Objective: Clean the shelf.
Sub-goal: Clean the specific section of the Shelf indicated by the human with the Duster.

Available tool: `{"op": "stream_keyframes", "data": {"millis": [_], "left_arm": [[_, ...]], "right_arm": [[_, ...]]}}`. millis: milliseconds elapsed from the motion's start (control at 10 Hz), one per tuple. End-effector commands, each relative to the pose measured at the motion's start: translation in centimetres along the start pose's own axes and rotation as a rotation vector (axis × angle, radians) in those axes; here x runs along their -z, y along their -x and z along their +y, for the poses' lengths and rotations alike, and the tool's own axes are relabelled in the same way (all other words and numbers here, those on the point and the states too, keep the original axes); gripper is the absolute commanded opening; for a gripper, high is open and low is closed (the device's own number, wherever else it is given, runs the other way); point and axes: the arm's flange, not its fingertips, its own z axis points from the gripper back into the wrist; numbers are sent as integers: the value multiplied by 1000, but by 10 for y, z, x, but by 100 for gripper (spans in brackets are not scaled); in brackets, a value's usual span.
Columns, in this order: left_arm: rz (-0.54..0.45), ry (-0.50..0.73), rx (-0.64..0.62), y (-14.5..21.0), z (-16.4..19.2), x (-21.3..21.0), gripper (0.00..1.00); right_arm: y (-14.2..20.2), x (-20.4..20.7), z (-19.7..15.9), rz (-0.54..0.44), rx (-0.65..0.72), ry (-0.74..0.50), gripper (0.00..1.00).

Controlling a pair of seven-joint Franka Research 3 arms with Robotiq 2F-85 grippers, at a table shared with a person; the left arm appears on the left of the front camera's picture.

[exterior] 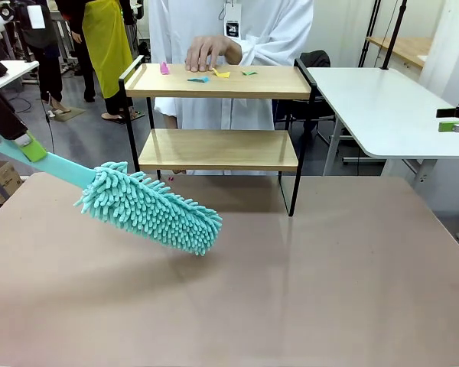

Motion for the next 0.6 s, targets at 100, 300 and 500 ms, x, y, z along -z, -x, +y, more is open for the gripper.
{"op": "stream_keyframes", "data": {"millis": [100,300,500], "left_arm": [[-14,4,2,0,1,-2,13],[-14,4,2,0,1,-2,13],[-14,4,2,0,1,-2,13]], "right_arm": [[-3,0,2,0,-4,1,100],[-3,0,2,0,-4,1,100],[-3,0,2,0,-4,1,100]]}}
